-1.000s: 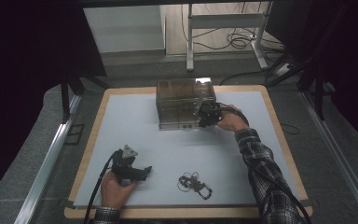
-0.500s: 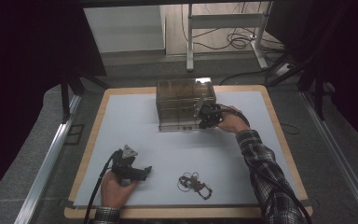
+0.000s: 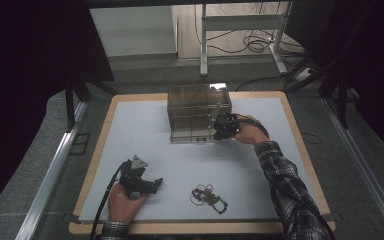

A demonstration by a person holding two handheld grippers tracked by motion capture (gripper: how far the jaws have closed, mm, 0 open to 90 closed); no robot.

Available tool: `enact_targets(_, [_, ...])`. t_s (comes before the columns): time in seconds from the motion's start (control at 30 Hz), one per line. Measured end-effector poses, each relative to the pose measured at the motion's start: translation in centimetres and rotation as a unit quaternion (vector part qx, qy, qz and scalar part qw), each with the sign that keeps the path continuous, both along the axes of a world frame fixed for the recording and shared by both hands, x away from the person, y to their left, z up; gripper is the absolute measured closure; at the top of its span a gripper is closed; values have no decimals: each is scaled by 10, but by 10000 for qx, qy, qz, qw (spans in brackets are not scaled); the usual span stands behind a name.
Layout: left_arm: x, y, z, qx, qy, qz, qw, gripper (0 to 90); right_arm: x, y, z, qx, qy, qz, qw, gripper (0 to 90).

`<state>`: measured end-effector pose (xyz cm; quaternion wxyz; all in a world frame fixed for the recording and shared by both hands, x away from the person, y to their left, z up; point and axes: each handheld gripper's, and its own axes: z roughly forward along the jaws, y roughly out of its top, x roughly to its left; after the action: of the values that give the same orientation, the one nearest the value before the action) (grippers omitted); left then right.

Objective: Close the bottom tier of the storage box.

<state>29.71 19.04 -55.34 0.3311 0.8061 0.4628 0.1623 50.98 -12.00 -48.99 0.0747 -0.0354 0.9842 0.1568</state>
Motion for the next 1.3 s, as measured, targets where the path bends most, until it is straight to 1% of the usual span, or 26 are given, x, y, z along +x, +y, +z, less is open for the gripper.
enact_targets(0.1, [0, 0, 0, -9, -1, 3, 10000, 0, -1, 0, 0, 9, 43, 14, 10000, 840])
enact_targets(0.13, [0, 0, 0, -10, -2, 4, 10000, 0, -2, 0, 0, 2, 2, 5, 10000, 841])
enact_targets(0.63, [0, 0, 0, -7, -2, 1, 10000, 0, -9, -4, -1, 5, 22, 139, 9999, 844])
enact_targets(0.93, [0, 0, 0, -15, -9, 1, 10000, 0, -14, -5, -2, -7, -1, 186, 9998, 845])
enact_targets(1.0, [0, 0, 0, -16, -9, 2, 10000, 0, -14, -5, -2, -1, 30, 191, 9998, 845])
enact_targets(1.03, [0, 0, 0, -15, -8, 1, 10000, 0, -15, -5, -2, -10, 1, 181, 9998, 845])
enact_targets(1.3, [0, 0, 0, -16, -8, 2, 10000, 0, -17, -6, -3, -6, 35, 210, 9998, 849])
